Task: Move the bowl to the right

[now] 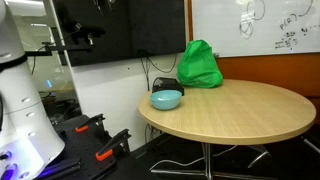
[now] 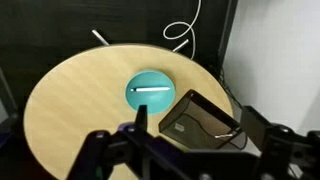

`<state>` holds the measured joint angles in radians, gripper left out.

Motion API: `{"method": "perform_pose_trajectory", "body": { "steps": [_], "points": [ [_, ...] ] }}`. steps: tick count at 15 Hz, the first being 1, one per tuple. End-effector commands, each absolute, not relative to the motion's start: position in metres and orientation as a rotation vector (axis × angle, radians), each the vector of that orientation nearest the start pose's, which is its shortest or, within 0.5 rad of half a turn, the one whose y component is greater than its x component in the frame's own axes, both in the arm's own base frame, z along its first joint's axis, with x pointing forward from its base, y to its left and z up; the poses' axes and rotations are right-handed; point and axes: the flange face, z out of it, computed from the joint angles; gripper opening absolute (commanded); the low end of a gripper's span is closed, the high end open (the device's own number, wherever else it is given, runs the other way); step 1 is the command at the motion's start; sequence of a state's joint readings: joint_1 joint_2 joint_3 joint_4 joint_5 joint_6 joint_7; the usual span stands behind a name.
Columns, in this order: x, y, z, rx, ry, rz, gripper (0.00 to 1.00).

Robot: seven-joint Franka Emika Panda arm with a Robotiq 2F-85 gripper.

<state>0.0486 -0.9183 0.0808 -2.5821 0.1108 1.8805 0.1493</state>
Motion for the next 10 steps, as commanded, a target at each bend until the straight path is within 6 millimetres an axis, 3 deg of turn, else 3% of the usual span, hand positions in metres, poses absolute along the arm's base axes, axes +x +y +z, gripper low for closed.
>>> {"method": "perform_pose_trajectory", "body": {
  "steps": [1,7,10],
  "points": [
    [0.295,0.051,0.551,-3.053,0.102,-0.318,1.00],
    [0.295,0.051,0.551,-3.053,0.102,-0.318,1.00],
    [0.312,0.057,0.525,-3.065,-0.018,-0.213,1.00]
  ]
}}
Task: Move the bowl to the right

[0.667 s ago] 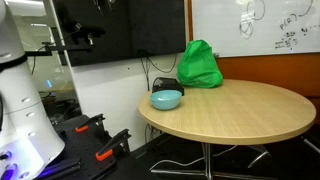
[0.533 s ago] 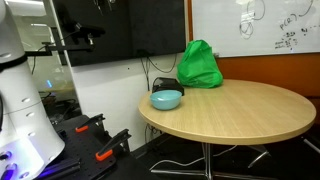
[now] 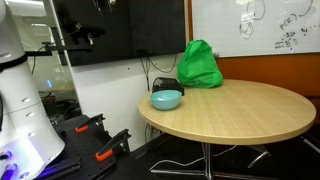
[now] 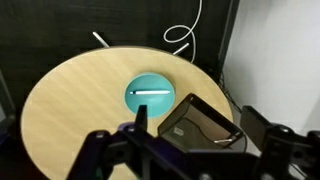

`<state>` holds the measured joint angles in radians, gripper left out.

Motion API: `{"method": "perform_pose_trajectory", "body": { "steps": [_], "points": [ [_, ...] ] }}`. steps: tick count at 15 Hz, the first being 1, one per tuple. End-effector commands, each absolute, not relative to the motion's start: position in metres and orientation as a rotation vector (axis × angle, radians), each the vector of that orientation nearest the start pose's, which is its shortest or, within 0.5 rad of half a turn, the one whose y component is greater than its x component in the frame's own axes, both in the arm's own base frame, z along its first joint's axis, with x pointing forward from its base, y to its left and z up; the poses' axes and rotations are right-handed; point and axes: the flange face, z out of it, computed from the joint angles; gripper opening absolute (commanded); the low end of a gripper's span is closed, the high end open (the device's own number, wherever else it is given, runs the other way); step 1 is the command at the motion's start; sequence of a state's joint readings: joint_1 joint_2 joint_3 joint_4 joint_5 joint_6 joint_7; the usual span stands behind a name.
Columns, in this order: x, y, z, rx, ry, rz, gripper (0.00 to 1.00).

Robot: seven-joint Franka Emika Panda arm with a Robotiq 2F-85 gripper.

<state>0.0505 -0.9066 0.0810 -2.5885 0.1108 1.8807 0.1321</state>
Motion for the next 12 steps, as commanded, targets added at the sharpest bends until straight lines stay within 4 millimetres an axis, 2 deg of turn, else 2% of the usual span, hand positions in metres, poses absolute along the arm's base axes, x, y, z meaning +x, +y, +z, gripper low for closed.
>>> {"method": "perform_pose_trajectory", "body": {
  "steps": [1,4,6,9,12],
  "points": [
    [0.321,0.060,0.508,-3.079,-0.051,-0.155,1.00],
    [0.354,0.072,0.444,-3.140,-0.166,-0.023,1.00],
    [0.378,0.084,0.400,-3.194,-0.209,-0.013,1.00],
    [0.411,0.098,0.342,-3.260,-0.250,-0.025,1.00],
    [0.438,0.104,0.296,-3.343,-0.237,-0.033,1.00]
  ]
}}
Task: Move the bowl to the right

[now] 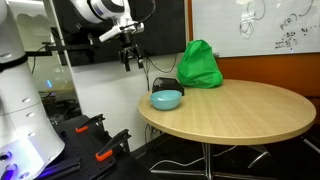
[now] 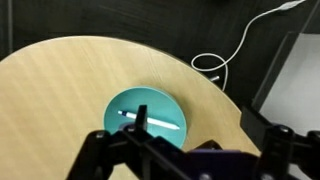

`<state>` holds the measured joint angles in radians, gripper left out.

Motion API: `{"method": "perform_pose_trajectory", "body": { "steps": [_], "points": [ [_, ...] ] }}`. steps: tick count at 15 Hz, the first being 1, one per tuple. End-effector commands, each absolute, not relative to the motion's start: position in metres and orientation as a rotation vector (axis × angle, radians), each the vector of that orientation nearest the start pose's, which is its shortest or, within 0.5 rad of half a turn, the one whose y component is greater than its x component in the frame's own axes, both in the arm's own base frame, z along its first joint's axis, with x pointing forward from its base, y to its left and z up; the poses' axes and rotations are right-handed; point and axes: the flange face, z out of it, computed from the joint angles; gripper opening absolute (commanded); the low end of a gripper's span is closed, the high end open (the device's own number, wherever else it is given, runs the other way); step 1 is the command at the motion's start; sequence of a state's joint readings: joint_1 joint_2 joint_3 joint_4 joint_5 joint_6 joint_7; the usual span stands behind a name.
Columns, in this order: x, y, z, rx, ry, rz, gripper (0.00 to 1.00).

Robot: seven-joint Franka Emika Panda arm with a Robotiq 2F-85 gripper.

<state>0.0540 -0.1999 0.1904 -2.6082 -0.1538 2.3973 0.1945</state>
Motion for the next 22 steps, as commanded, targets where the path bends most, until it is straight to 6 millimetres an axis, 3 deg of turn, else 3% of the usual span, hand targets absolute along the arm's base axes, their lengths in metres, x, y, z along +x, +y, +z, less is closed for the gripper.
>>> {"method": "perform_pose_trajectory", "body": {
  "steps": [1,6,11,12,16,22],
  "points": [
    [0.448,0.104,0.283,-3.373,-0.235,-0.011,1.00],
    [0.483,0.110,0.231,-3.410,-0.325,0.127,1.00],
    [0.499,0.112,0.183,-3.437,-0.351,0.241,1.00],
    [0.500,0.112,0.175,-3.445,-0.365,0.264,0.80],
    [0.500,0.109,0.152,-3.457,-0.389,0.313,0.51],
    [0.502,0.113,0.147,-3.457,-0.423,0.305,0.05]
  ]
}}
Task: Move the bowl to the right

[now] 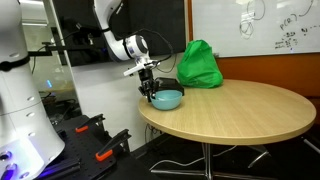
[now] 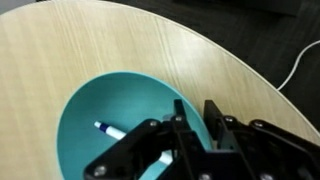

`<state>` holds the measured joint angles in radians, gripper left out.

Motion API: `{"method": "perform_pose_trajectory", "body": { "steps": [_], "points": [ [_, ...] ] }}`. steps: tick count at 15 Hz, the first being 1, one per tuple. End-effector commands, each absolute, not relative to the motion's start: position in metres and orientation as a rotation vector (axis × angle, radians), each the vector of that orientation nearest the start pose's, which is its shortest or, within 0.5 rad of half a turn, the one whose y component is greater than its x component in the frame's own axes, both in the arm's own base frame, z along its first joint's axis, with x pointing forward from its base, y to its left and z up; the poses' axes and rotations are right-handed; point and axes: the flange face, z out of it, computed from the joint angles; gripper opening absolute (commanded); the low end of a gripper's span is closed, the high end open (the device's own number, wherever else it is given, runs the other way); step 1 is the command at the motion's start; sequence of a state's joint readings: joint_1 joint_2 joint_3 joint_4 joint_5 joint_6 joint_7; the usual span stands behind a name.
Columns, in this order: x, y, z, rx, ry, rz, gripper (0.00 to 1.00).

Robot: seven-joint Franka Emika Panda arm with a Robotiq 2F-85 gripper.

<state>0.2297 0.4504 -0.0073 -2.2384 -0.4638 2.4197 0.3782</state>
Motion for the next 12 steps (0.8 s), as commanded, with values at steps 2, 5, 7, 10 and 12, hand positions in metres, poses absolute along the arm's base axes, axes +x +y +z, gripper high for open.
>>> {"method": "perform_pose_trajectory", "body": {
  "steps": [2,5,7,10,12],
  "points": [
    [0.501,0.116,0.149,-3.456,-0.440,0.294,0.00],
    [0.500,0.115,0.152,-3.460,-0.432,0.277,0.01],
    [0.503,0.106,0.157,-3.460,-0.389,0.260,0.01],
    [0.513,0.078,0.171,-3.433,-0.233,0.241,0.01],
    [0.521,0.052,0.182,-3.405,-0.090,0.238,0.01]
  ]
}}
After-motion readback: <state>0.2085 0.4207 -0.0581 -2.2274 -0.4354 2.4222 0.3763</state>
